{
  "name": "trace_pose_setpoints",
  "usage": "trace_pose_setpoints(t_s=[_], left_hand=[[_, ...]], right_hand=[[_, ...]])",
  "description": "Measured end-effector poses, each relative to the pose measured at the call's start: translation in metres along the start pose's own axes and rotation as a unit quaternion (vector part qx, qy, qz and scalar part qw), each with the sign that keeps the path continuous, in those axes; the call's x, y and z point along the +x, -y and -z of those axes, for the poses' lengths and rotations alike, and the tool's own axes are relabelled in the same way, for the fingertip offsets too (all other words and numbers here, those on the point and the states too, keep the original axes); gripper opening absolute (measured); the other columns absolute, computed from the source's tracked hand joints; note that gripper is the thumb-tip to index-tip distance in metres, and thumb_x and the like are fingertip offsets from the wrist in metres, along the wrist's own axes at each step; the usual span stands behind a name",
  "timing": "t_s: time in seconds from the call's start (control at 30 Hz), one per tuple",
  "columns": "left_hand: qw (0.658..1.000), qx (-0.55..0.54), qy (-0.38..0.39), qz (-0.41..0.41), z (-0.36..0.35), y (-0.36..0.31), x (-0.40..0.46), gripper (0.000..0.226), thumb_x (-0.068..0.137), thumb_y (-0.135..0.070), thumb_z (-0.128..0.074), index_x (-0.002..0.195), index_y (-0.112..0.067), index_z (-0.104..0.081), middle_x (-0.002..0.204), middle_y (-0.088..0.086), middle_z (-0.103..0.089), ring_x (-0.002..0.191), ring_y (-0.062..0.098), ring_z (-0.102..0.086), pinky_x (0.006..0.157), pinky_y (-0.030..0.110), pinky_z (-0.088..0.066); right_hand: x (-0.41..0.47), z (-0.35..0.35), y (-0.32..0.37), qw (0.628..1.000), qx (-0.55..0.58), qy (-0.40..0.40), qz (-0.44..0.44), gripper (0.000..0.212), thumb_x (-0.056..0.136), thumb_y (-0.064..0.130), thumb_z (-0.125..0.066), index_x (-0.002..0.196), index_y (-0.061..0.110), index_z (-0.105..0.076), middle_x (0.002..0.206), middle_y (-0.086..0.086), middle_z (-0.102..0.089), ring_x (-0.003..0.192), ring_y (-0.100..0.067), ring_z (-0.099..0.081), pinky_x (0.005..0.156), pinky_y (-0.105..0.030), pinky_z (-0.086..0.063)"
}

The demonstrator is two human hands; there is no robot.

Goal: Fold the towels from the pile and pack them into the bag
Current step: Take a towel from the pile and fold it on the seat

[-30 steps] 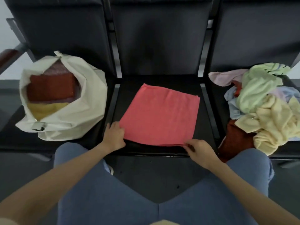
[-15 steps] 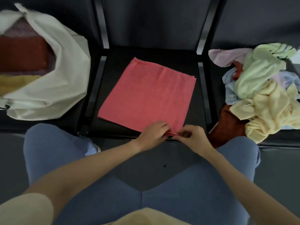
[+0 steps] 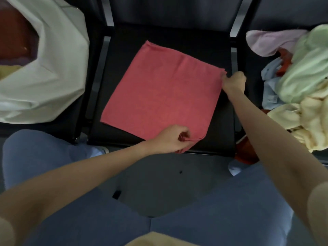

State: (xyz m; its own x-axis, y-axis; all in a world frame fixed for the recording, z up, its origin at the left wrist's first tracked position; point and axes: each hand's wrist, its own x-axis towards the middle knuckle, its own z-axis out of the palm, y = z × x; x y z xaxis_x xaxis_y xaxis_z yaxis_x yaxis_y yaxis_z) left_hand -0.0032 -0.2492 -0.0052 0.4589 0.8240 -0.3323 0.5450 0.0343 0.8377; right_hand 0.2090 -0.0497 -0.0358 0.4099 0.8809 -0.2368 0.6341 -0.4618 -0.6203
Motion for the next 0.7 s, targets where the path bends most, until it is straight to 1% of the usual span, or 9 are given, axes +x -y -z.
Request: trace_pose_setpoints(t_s=[0.13, 0.23, 0.3, 0.37, 0.43, 0.47, 0.53, 0.6, 0.7], left_hand=[[0.994, -0.064, 0.049, 0.073, 0.005, -0.001, 0.005, 0.009, 0.085, -0.015, -0.073, 0.088, -0.011, -0.066, 0.079, -0.006, -0.064, 0.071, 0.008, -0.06, 0.066, 0.015, -0.047], [0.982, -0.119, 0.086, 0.122, 0.009, -0.005, 0.004, 0.01, 0.082, -0.016, -0.076, 0.087, -0.013, -0.067, 0.078, -0.002, -0.067, 0.071, 0.011, -0.064, 0.065, 0.019, -0.054], [0.979, -0.12, 0.1, 0.134, 0.011, -0.009, 0.003, 0.012, 0.08, -0.018, -0.078, 0.084, -0.017, -0.066, 0.078, -0.003, -0.068, 0.071, 0.009, -0.065, 0.067, 0.018, -0.053], [0.973, -0.142, 0.111, 0.141, 0.01, -0.015, 0.0, 0.012, 0.079, -0.015, -0.079, 0.081, -0.017, -0.067, 0.075, -0.002, -0.069, 0.069, 0.009, -0.066, 0.07, 0.02, -0.056], [0.962, -0.196, 0.121, 0.149, 0.01, -0.021, -0.005, 0.01, 0.079, -0.009, -0.078, 0.08, -0.013, -0.068, 0.075, 0.002, -0.071, 0.067, 0.012, -0.068, 0.07, 0.024, -0.059], [0.958, -0.213, 0.123, 0.148, 0.011, -0.025, -0.008, 0.01, 0.079, -0.008, -0.077, 0.082, -0.01, -0.068, 0.076, 0.005, -0.072, 0.068, 0.013, -0.069, 0.07, 0.024, -0.059], [0.955, -0.235, 0.12, 0.138, 0.017, -0.03, -0.015, 0.01, 0.08, -0.006, -0.076, 0.085, -0.006, -0.068, 0.083, 0.011, -0.073, 0.073, 0.018, -0.07, 0.074, 0.024, -0.058], [0.951, -0.257, 0.108, 0.132, 0.028, -0.033, -0.024, 0.01, 0.08, -0.004, -0.075, 0.086, -0.003, -0.068, 0.086, 0.014, -0.073, 0.076, 0.02, -0.071, 0.075, 0.024, -0.058], [0.949, -0.275, 0.07, 0.137, 0.052, -0.026, -0.041, 0.009, 0.079, -0.004, -0.076, 0.082, -0.004, -0.067, 0.081, 0.011, -0.073, 0.076, 0.02, -0.071, 0.072, 0.024, -0.057]], right_hand=[[0.023, -0.006, 0.002, 0.999, -0.009, -0.017, -0.034, 0.056, 0.076, 0.045, -0.065, 0.112, 0.002, -0.058, 0.119, -0.015, -0.059, 0.1, -0.031, -0.061, 0.08, -0.042, -0.056], [0.029, -0.007, 0.003, 0.999, -0.008, 0.018, -0.029, 0.037, 0.073, 0.042, -0.067, 0.089, 0.008, -0.064, 0.114, -0.015, -0.062, 0.095, -0.029, -0.063, 0.074, -0.034, -0.054], [0.027, -0.004, 0.004, 1.0, -0.01, 0.025, -0.015, 0.023, 0.079, 0.035, -0.062, 0.074, 0.013, -0.057, 0.109, -0.016, -0.063, 0.087, -0.027, -0.063, 0.065, -0.029, -0.05], [0.02, 0.003, 0.006, 1.0, 0.009, 0.011, -0.007, 0.017, 0.088, 0.026, -0.054, 0.087, 0.01, -0.059, 0.1, -0.012, -0.061, 0.082, -0.022, -0.058, 0.064, -0.029, -0.046], [0.016, 0.008, 0.006, 0.996, 0.081, -0.044, -0.019, 0.018, 0.093, 0.019, -0.048, 0.098, 0.006, -0.058, 0.091, -0.004, -0.056, 0.077, -0.014, -0.055, 0.066, -0.027, -0.044], [0.013, 0.011, 0.009, 0.987, 0.142, -0.066, -0.028, 0.015, 0.093, 0.016, -0.047, 0.086, 0.007, -0.056, 0.082, -0.001, -0.054, 0.069, -0.01, -0.051, 0.063, -0.026, -0.041], [0.008, 0.013, 0.022, 0.961, 0.257, -0.093, -0.043, 0.031, 0.09, 0.01, -0.048, 0.06, 0.015, -0.041, 0.061, 0.003, -0.043, 0.051, -0.004, -0.039, 0.052, -0.024, -0.034], [-0.002, 0.016, 0.042, 0.94, 0.325, -0.091, -0.042, 0.039, 0.089, 0.007, -0.049, 0.053, 0.017, -0.035, 0.053, 0.002, -0.038, 0.045, -0.007, -0.035, 0.045, -0.023, -0.03], [-0.01, 0.01, 0.079, 0.934, 0.352, -0.06, -0.02, 0.039, 0.089, 0.007, -0.051, 0.052, 0.015, -0.041, 0.049, -0.001, -0.045, 0.042, -0.013, -0.045, 0.041, -0.023, -0.035]])
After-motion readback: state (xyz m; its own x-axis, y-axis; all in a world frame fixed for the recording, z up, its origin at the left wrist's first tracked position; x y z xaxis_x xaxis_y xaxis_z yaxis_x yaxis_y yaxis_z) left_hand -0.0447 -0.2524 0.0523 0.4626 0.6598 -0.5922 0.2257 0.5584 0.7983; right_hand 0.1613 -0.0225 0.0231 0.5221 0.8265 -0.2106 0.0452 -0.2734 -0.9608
